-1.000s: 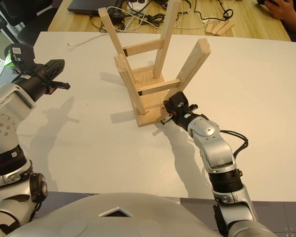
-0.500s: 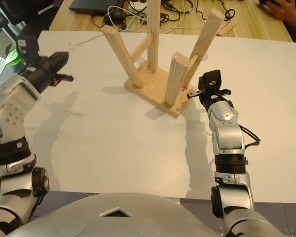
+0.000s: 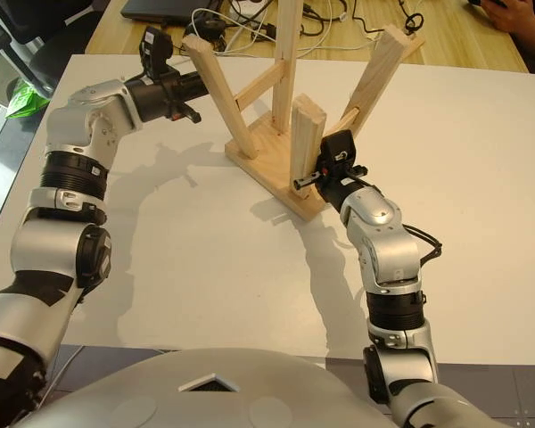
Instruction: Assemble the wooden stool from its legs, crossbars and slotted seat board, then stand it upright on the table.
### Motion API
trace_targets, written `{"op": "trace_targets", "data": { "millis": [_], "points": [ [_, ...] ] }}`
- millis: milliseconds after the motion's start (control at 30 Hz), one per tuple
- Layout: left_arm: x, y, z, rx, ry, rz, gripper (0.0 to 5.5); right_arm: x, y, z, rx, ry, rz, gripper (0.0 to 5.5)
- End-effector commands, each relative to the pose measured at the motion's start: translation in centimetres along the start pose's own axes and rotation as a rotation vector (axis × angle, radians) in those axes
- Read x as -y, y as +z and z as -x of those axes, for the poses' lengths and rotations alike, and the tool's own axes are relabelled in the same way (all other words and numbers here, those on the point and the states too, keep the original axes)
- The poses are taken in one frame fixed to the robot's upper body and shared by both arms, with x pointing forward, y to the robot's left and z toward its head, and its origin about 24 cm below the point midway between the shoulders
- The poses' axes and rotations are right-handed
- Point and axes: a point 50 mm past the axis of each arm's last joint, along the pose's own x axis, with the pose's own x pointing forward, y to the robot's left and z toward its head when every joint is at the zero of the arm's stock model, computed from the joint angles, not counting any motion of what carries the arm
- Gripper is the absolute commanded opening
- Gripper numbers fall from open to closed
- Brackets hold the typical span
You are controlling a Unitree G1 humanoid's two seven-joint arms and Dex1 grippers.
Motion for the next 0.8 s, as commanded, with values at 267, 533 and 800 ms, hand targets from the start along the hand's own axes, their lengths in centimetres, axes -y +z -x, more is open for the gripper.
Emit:
{"op": "trace_targets", "data": {
  "millis": [267, 533, 800],
  "points": [
    [7.3, 0.6, 7.7, 0.129, -0.08, -0.075, 0.0, 6.8, 0.1, 2.7, -0.063, -0.069, 0.131, 0.05],
    [8.0, 0.6, 9.8, 0.161, 0.034, -0.025, 0.0, 11.1, -0.6, 4.3, -0.19, -0.065, 0.244, 0.05],
    [0.4, -3.1, 7.3, -0.075, 0.395, 0.091, 0.0, 7.9, -3.1, 3.5, -0.288, 0.024, 0.222, 0.05]
  ]
}}
